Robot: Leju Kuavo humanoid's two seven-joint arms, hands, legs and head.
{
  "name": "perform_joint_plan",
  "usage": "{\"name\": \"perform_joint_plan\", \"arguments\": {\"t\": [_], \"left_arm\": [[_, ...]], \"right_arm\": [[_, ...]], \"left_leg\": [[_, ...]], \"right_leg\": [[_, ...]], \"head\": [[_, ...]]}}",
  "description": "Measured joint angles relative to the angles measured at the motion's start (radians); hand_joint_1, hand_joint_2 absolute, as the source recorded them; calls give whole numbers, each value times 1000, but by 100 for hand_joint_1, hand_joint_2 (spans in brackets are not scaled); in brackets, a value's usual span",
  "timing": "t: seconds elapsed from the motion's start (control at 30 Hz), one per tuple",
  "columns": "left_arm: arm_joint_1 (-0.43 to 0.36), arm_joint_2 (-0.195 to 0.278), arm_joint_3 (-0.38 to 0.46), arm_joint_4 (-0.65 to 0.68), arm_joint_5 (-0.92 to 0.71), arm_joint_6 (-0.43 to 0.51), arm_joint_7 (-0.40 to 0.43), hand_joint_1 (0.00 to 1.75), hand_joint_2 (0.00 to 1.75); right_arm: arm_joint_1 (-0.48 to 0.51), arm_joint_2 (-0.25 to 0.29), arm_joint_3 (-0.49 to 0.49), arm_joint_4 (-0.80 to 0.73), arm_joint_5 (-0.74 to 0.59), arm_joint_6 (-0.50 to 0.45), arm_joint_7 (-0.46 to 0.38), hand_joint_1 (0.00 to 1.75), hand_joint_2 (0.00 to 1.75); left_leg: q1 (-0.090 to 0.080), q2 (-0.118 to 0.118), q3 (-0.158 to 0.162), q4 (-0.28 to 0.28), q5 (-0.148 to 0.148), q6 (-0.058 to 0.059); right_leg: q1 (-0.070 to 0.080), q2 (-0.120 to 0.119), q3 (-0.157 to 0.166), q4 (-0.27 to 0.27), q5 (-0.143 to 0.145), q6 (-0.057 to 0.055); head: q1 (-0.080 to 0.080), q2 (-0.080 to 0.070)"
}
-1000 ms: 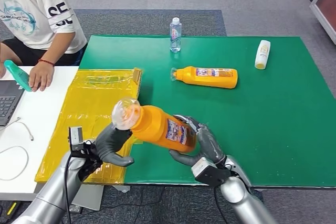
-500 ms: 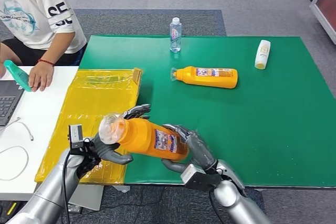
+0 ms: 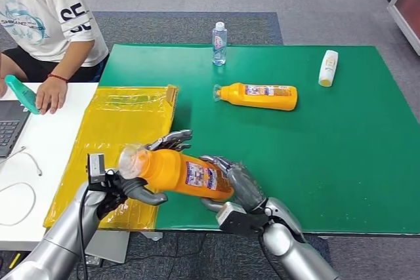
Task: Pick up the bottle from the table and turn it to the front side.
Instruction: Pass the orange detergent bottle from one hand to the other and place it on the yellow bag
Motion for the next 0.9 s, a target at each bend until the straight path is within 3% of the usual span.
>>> {"name": "perform_joint_plan", "arguments": {"t": [0.4, 0.53, 0.9], "left_arm": [[-33, 2, -37, 3, 13, -30, 0, 0, 175], [-33, 2, -37, 3, 15, -28, 0, 175, 175], [-36, 0, -37, 3, 19, -12, 0, 175, 175]], "right_arm": [[-21, 9, 15, 43, 4, -6, 12, 175, 175], [-22, 9, 19, 44, 3, -12, 14, 175, 175], [-19, 9, 21, 41, 13, -54, 16, 175, 175]], "left_leg": [[0, 0, 0, 0, 0, 0], [0, 0, 0, 0, 0, 0], [0, 0, 0, 0, 0, 0]], "right_leg": [[0, 0, 0, 0, 0, 0], [0, 0, 0, 0, 0, 0], [0, 0, 0, 0, 0, 0]], "head": [[0, 0], [0, 0], [0, 0]]}}
